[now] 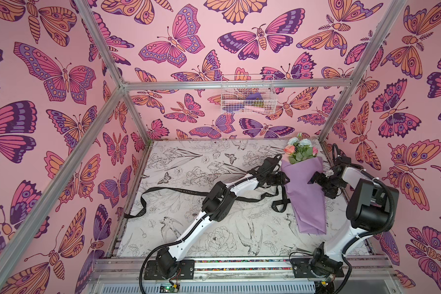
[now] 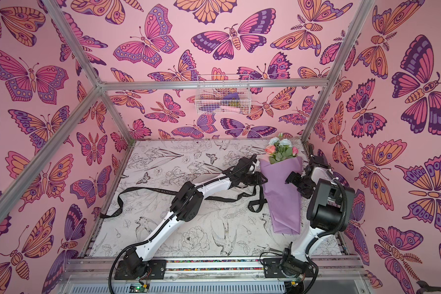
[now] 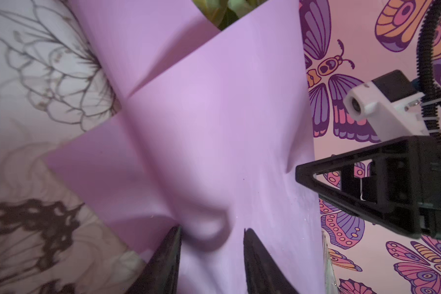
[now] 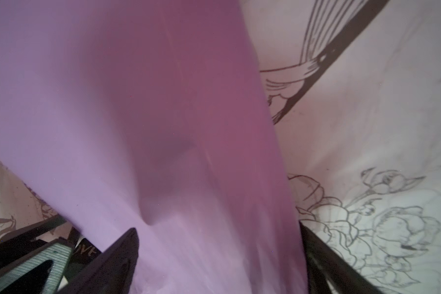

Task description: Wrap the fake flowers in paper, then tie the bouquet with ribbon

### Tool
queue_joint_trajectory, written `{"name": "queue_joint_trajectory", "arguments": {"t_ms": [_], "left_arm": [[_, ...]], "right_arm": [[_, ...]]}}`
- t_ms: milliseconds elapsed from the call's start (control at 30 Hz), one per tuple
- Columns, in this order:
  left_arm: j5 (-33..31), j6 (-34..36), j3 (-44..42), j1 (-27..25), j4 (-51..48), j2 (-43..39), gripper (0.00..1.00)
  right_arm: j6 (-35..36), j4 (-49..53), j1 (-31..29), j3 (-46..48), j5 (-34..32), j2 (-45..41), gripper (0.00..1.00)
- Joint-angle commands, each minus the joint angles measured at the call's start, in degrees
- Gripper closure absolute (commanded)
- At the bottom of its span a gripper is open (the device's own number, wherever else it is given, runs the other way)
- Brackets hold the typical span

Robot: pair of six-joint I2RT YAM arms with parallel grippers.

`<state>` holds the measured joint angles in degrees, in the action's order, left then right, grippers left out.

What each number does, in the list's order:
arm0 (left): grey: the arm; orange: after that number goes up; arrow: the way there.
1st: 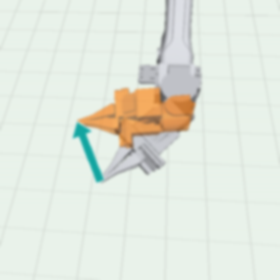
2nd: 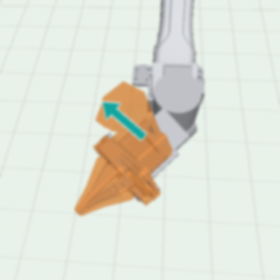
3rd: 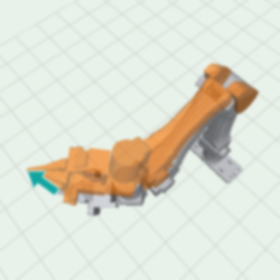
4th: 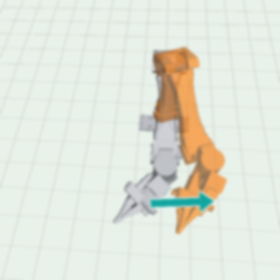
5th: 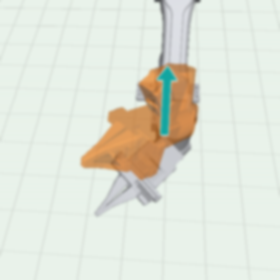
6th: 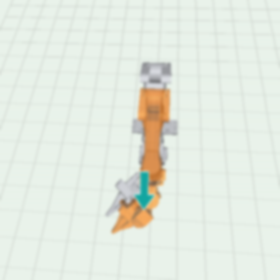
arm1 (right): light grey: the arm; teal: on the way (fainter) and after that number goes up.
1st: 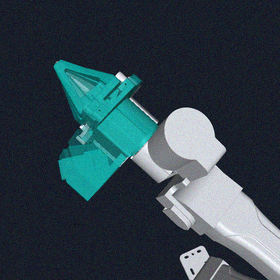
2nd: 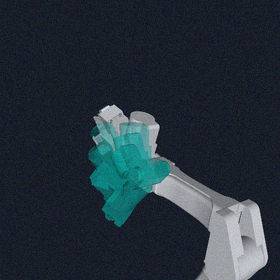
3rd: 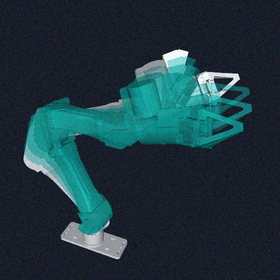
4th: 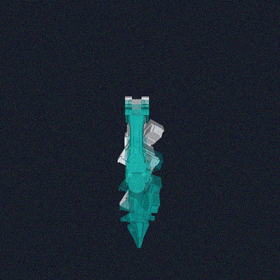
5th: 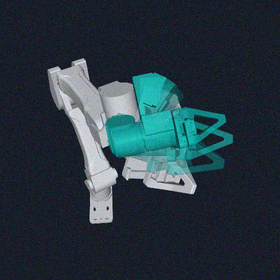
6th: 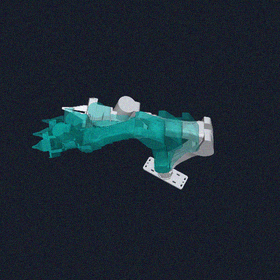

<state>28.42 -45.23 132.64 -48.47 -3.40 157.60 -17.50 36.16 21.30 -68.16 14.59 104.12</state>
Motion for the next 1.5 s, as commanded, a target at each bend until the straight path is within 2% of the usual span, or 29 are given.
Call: {"name": "queue_joint_trajectory", "arguments": {"t_ms": [0,267,600,767,833,933,967,1100,1133,1200,1333,1400,1467], "left_arm": [[0.9,0.4,1.0,-0.8,-5.7,3.4,0.57],[1.4,0.1,2.6,-1.4,-6.6,4.7,0.62],[2.4,-1.7,5.4,-2.0,-7.5,7.6,0.72],[3.7,-2.7,5.7,-2.1,-7.7,7.5,0.69],[3.7,-2.8,5.1,-2.1,-7.9,6.7,0.64],[3.0,-2.4,4.1,-2.1,-8.0,4.7,0.61],[2.9,-2.2,3.9,-2.0,-8.1,4.0,0.61],[1.9,-1.2,2.0,-1.6,-8.6,0.4,0.54],[1.5,-0.8,0.9,-1.5,-8.6,-0.8,0.52],[-0.1,0.8,-2.7,-1.2,-8.6,-4.1,0.48],[-3.8,4.9,-10.6,-0.8,-8.6,-10.9,0.46],[-5.1,6.1,-13.4,-0.7,-8.6,-13.2,0.47],[-4.9,6.5,-14.3,-0.8,-8.6,-13.8,0.49]], "right_arm": [[2.8,1.9,-1.9,-1.4,1.7,1.9,0.02],[5.7,2.9,-7.3,-2.1,0.7,3.2,0.01],[7.0,2.9,-10.7,-1.7,-0.1,5.1,0.01],[5.3,2.1,-11.8,-1.6,-1.8,6.8,0.00],[5.6,2.4,-12.0,-1.9,-2.7,7.5,0.04],[5.6,3.6,-13.0,-2.4,-6.6,7.8,0.08],[5.5,4.4,-13.3,-3.0,-7.9,8.0,0.13],[4.3,7.1,-14.4,-5.0,-14.5,9.8,0.59],[3.7,7.3,-14.4,-5.2,-15.9,10.0,0.65],[3.0,7.7,-14.4,-5.6,-19.0,10.6,0.74],[2.9,7.6,-14.3,-5.5,-19.9,9.7,0.94],[2.7,7.3,-14.4,-5.1,-19.4,8.3,0.99],[2.4,7.2,-14.4,-4.7,-19.1,6.6,1.00]]}}
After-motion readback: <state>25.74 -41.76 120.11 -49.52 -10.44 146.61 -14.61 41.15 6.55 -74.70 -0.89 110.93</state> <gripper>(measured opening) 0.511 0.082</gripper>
